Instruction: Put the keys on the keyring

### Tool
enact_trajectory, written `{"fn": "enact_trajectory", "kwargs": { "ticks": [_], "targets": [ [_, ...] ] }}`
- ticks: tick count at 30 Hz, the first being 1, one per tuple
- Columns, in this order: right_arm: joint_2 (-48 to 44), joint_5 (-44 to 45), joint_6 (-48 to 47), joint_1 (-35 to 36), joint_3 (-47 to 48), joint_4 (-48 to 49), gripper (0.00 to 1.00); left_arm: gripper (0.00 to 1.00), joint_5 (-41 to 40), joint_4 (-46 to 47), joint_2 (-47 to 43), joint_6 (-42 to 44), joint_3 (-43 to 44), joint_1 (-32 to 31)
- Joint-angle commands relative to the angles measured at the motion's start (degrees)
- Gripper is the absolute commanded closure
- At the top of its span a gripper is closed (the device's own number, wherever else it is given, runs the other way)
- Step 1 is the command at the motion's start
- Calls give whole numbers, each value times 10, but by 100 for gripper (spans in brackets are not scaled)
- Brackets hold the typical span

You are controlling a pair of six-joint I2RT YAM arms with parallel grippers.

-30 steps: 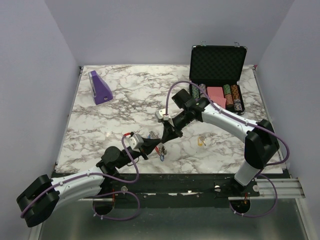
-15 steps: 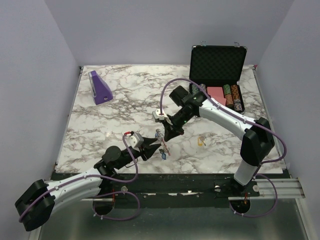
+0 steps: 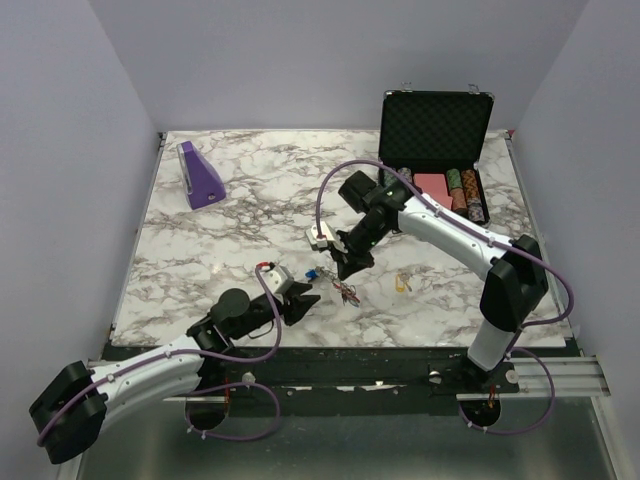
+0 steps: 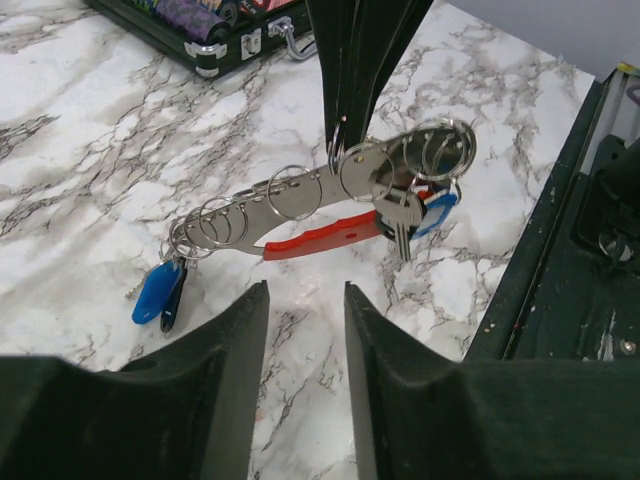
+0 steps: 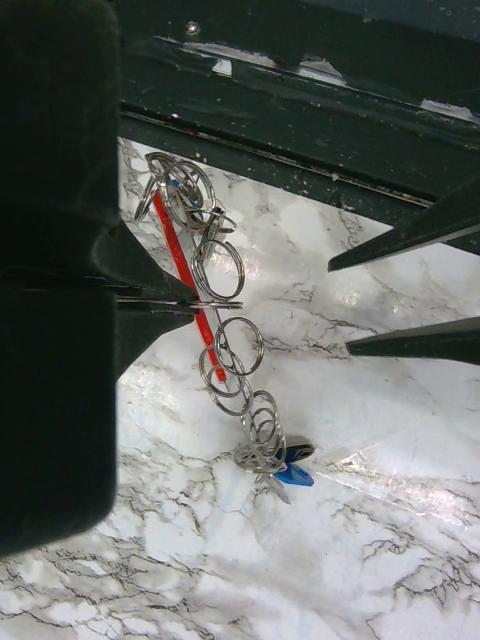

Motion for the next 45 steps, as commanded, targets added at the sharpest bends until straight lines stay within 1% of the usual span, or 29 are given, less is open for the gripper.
{"fn": "enact_trajectory", "kwargs": {
  "ticks": [1,4,6,16,31,40,45],
  "targets": [
    [2,3,-9,12,1,-10,99,61,7,37,21,20,30,1],
    [4,4,-6,20,-2,-6,99,64,10,54,38,30,39,1],
    [6,2,-6,23,-4,-6,99,65,17,66,51,35,43,1],
    [7,-4,-6,27,-10,-2,99,66,27,116,84,50,49,1],
    [11,-12,-7,28,-10,-3,99,67,64,138,110,65,59,1],
    [12,-19,-9,28,-9,-6,99,72,71,150,134,68,66,1],
    [13,-21,-11,28,-10,-7,99,78,81,158,148,69,70,1]
  ]
}}
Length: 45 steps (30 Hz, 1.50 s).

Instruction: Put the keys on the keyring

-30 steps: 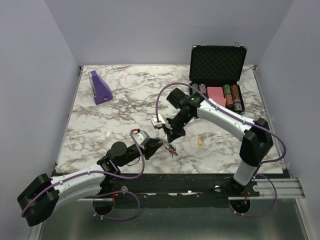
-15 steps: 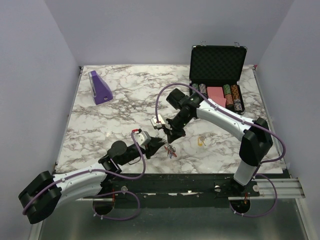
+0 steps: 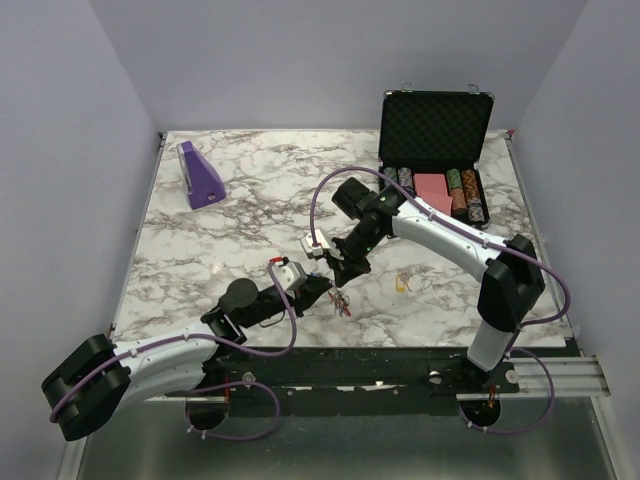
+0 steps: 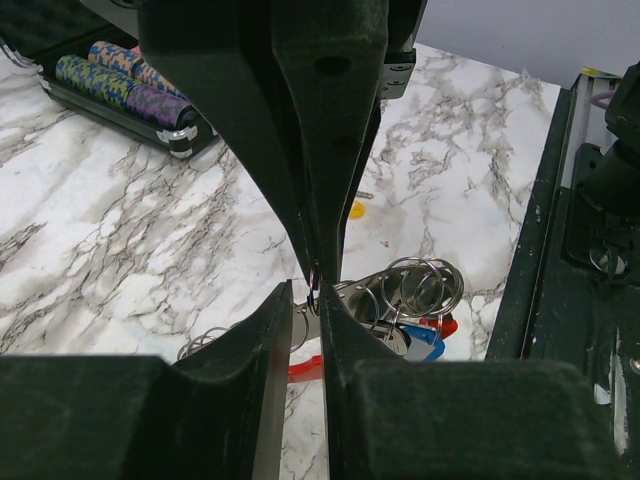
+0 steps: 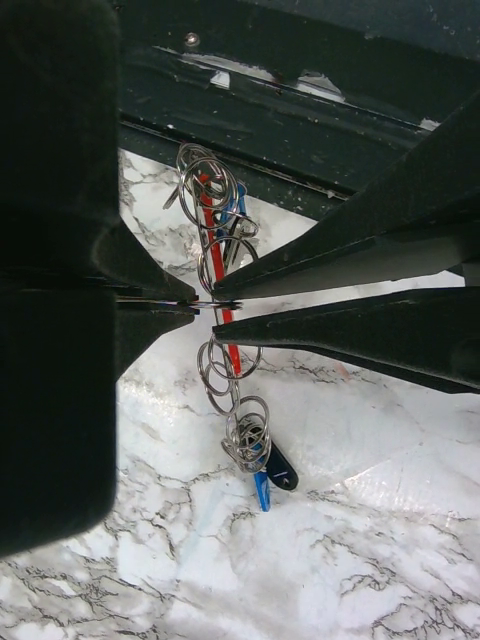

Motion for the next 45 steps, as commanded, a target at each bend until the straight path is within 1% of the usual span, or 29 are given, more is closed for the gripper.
{"fn": "enact_trajectory", "kwargs": {
  "ticks": [1,3,6,7,23,24,26,31,32,35,37,38,41,45],
  "targets": [
    [5,-22,-10,5,-3,-7,99,80,26,25,14,7,16,0],
    [6,-22,-10,5,-2,-8,99,80,28,26,18,6,16,1],
    [6,-23,-10,4,-2,-8,99,87,34,28,21,7,15,1],
    [6,-24,-11,4,-3,-9,99,87,34,28,23,7,15,1],
    [7,-28,-11,4,-1,-10,99,88,33,17,38,5,14,2],
    [7,-28,-11,4,-1,-10,99,91,33,16,40,4,15,2],
    [6,-28,-11,4,-1,-10,99,100,36,15,41,4,16,2],
    [8,-35,-11,4,0,-12,99,100,33,22,40,-1,13,4],
    [8,-37,-10,4,1,-12,95,100,31,29,37,-1,9,4],
    [9,-44,-7,4,5,-17,74,100,22,51,21,-2,-9,4],
    [6,-43,-3,3,4,-14,63,100,17,54,6,1,-19,4],
    [5,-40,-3,3,3,-11,59,100,16,54,1,1,-22,4],
    [-1,-34,8,0,1,-2,52,100,13,51,-17,3,-34,6],
    [-10,-31,19,-7,1,7,48,100,9,51,-37,1,-46,7]
  ]
}}
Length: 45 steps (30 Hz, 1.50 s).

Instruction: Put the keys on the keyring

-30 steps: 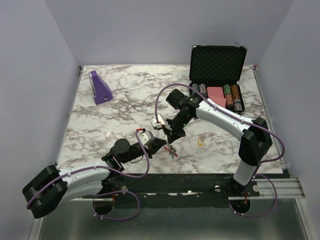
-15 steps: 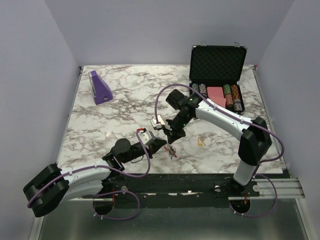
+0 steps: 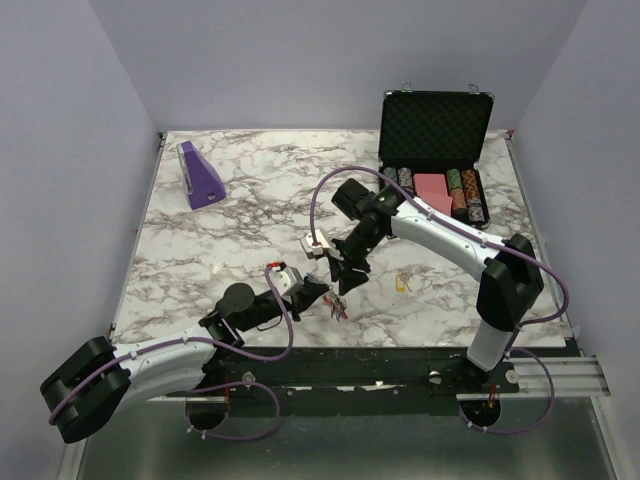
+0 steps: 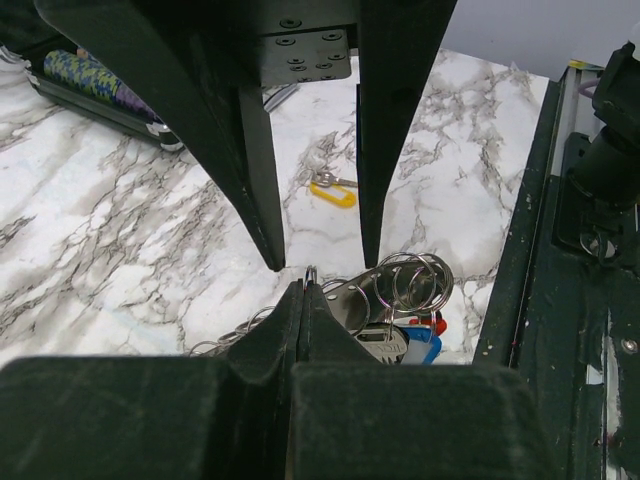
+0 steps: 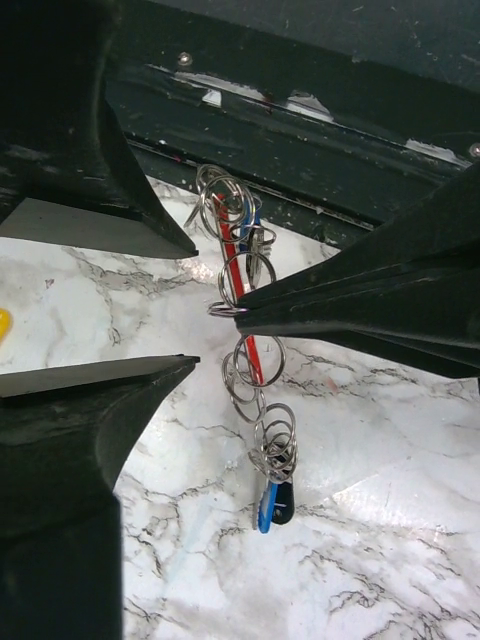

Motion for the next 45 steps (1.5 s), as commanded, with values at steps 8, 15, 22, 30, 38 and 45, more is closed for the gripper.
{"fn": "enact_trajectory", "kwargs": {
  "ticks": [8,15,22,30,38,45],
  "targets": [
    [-31,-23,41,-48,-2,40,46,100,-20,5,-67,-16,-25,10],
    [-61,-125,101,-169,-25,104,47,100,-20,-65,-114,-44,-9,24],
    [-140,-231,125,-256,-187,263,17,100,-5,-145,-160,-51,13,42],
    [-146,-173,73,-289,-226,201,23,100,19,-196,-198,-50,21,68],
    [-171,-56,132,-331,-290,254,23,100,38,-218,-205,-52,32,71],
    [-89,-13,298,-396,-275,254,38,100,30,-225,-208,-49,30,71]
  ]
}}
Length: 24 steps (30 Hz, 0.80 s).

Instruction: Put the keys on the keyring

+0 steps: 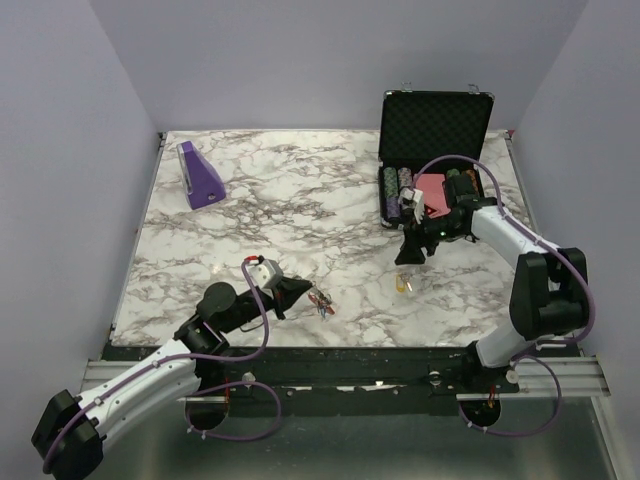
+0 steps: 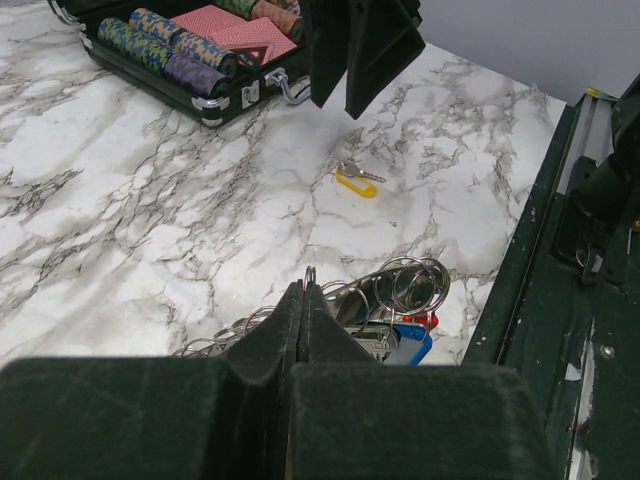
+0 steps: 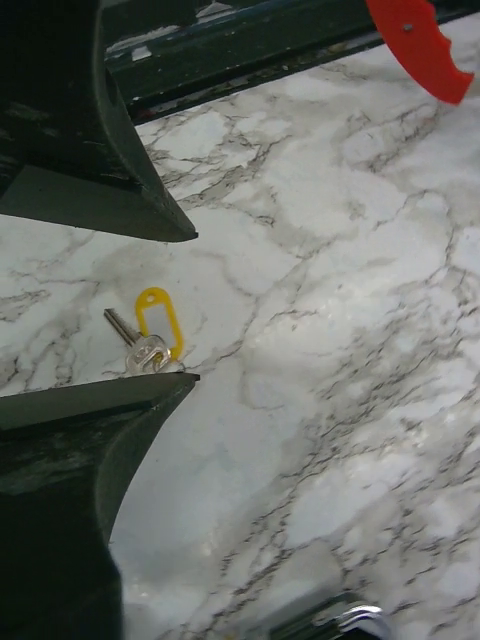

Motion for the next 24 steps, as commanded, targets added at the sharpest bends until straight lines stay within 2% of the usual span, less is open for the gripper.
{"fn": "enact_trajectory", "kwargs": {
  "ticks": [1,3,7,15,24],
  "targets": [
    [32,62,160,-40,-17,52,38,100,11,11,-8,2,13,2],
    [36,90,219,-53,-19,88,38,100,17,9,-2,3,16,3],
    [54,114,240,-54,-24,100,41,100,24,11,2,3,17,3],
    [116,106,218,-48,-2,57,55,100,26,17,5,3,12,3],
    [147,133,194,-18,25,21,55,100,25,12,9,6,14,3]
  ]
}}
